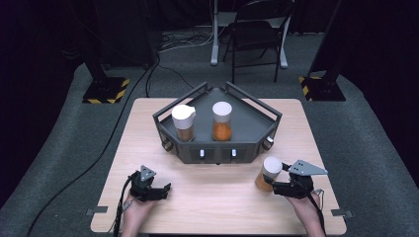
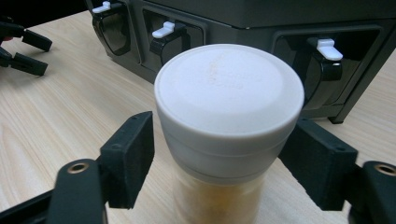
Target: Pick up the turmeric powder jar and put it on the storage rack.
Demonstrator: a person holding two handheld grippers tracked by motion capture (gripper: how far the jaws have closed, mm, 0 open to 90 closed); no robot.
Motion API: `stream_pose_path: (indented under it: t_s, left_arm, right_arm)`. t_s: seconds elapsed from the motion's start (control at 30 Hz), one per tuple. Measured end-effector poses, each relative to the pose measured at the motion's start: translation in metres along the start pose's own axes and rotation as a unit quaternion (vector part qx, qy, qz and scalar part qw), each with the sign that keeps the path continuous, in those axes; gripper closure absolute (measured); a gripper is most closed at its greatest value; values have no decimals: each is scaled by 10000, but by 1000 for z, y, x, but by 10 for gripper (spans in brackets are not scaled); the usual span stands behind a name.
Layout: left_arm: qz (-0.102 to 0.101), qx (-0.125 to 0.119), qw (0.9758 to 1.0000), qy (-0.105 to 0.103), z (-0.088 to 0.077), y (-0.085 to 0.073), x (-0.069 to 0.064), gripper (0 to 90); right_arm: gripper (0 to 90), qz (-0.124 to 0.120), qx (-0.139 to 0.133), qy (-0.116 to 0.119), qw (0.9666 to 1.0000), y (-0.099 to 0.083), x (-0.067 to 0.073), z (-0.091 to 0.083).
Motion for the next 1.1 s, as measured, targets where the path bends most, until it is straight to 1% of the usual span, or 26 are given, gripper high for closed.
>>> stream_pose_path:
  t_s: [0.13, 0.2, 0.4, 0.6, 0.7, 0.9, 1.1]
  left_arm:
    - [0, 1, 10000, -1, 0, 0, 0, 84]
    - [0, 1, 10000, -1, 0, 0, 0, 85]
    - [0, 1, 10000, -1, 0, 0, 0, 85]
    - [0, 1, 10000, -1, 0, 0, 0, 85]
    - [0, 0, 10000, -1, 0, 0, 0, 85]
    - [1, 1, 10000, -1, 0, 0, 0, 85]
    - [0, 0, 10000, 0, 0, 0, 0, 85]
  right_arm:
    - [326, -24, 24, -44, 10000, 3, 0, 1]
    - [331, -38, 42, -28, 10000, 4, -1, 2]
    - [336, -66, 54, -58, 9999, 5, 1, 2]
    - [337, 54, 52, -73, 9999, 6, -1, 2]
    - [337, 64, 91, -99, 9999, 9, 0, 4]
    - [337, 59, 186, -73, 9998, 16, -1, 6]
    - [337, 42, 113, 0, 9999, 25, 0, 2]
Point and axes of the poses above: each handheld gripper's, and its own axes: z roughly forward along the jaws, y roughly out of its top, x roughly to its left, the point moved 2 cm from there along z, roughly forward along the jaws, and after that the axes turned 5 degrees about z, right-handed, at the moved point
